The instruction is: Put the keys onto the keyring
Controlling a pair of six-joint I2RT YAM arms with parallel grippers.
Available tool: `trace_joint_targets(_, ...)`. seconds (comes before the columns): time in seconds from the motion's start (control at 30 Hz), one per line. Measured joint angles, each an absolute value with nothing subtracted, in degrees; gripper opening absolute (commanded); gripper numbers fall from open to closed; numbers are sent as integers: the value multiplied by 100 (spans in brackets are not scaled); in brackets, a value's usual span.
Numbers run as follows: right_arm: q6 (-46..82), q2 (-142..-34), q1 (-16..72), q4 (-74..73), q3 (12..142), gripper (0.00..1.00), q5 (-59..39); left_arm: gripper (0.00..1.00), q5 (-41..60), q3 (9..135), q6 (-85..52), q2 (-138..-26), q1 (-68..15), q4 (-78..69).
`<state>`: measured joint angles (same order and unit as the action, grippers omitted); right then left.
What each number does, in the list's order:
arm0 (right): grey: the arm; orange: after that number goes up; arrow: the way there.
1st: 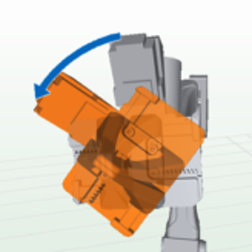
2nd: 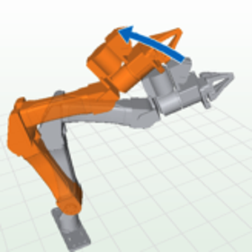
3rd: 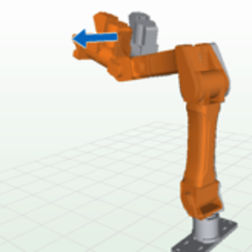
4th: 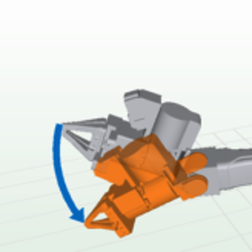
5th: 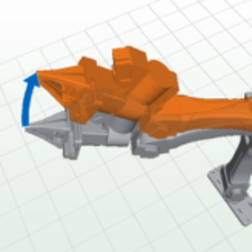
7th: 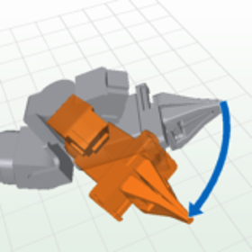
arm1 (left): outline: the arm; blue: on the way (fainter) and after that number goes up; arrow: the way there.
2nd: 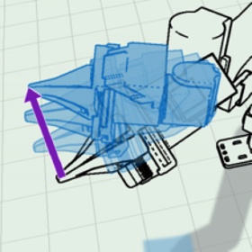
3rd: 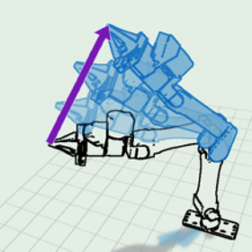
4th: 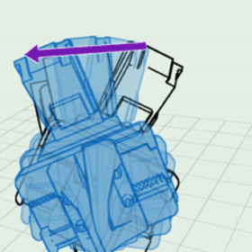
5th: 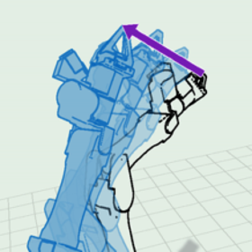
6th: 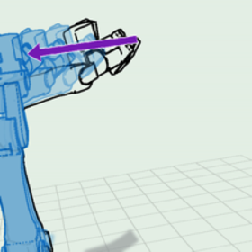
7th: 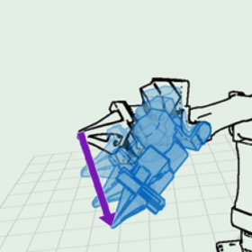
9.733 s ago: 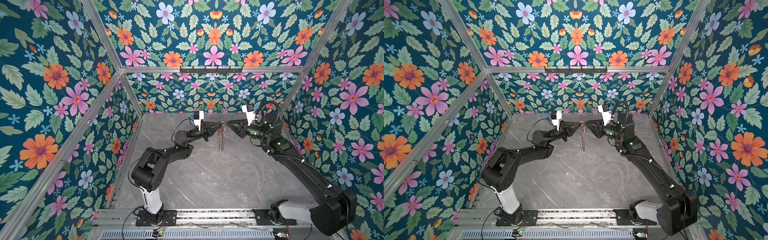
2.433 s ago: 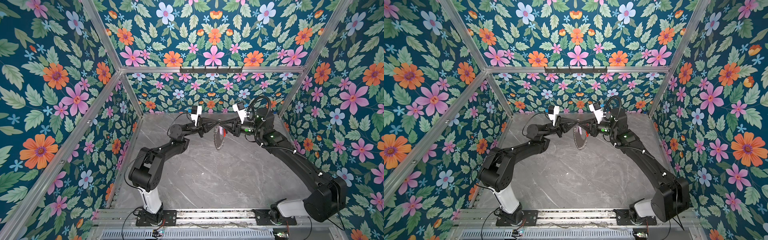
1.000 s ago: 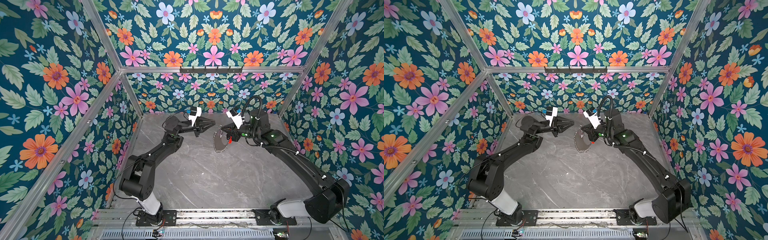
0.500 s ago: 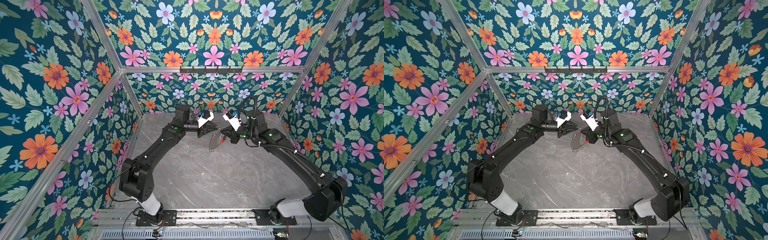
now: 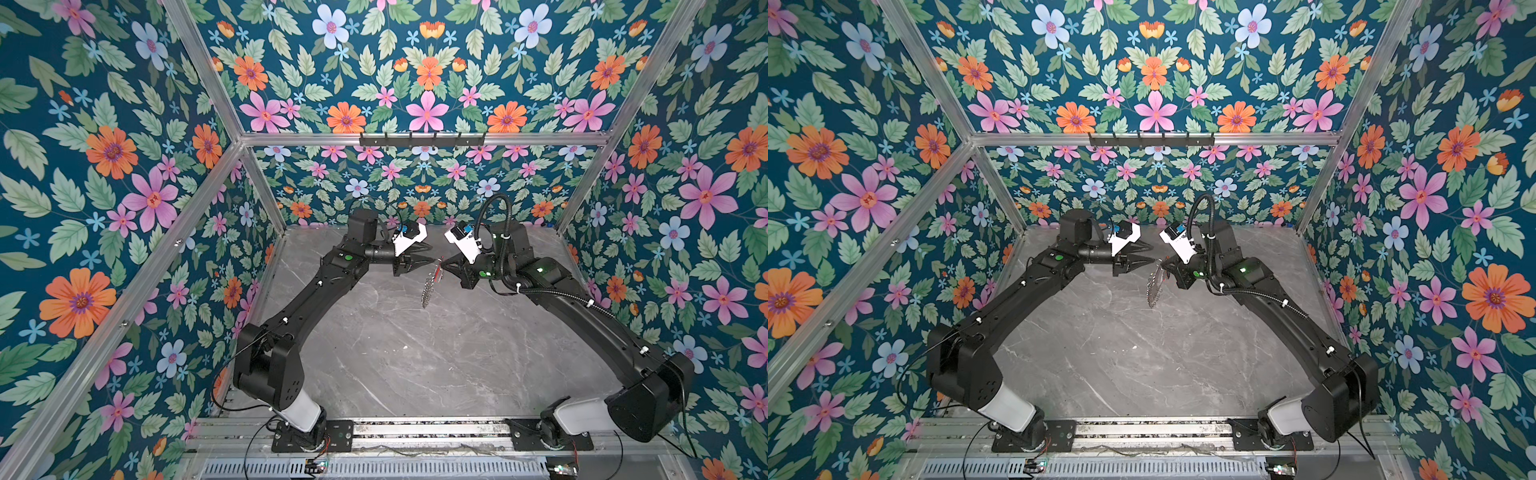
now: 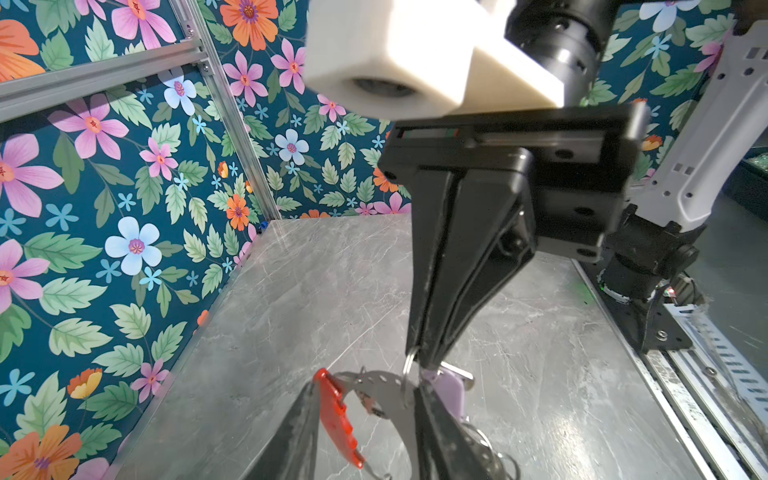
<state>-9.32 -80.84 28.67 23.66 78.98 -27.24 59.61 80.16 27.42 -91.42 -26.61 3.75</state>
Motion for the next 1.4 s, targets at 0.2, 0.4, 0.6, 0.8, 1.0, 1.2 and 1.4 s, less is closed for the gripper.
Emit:
trace_joint_targets(0.2,-934,-8084,2875,2366,7894,0,-2707,38,6001,8051,2757,-9122,-2661,502)
trace_joint_targets(0.4,-934,-8084,2943,2366,7900,0,-2703,29,6184,8311,2797,-9345,-2692,786)
trace_joint_targets(0.6,-934,-8082,2947,2366,7922,0,-2698,25,6331,8361,2860,-9384,-2727,965)
trace_joint_targets(0.8,-934,-8082,2954,2364,7964,0,-2700,10,6438,8414,2884,-9439,-2724,1094)
trace_joint_targets(1.0,-954,-8082,2963,2368,7977,0,-2663,0,6606,8447,2971,-9470,-2724,1205)
trace_joint_targets(1.2,-895,-8082,2967,2357,7889,0,-2729,0,6665,8077,2851,-9345,-2714,801)
trace_joint_targets(1.4,-657,-8071,2836,2064,7719,5,-2982,0,6598,7520,2099,-9188,-2681,-336)
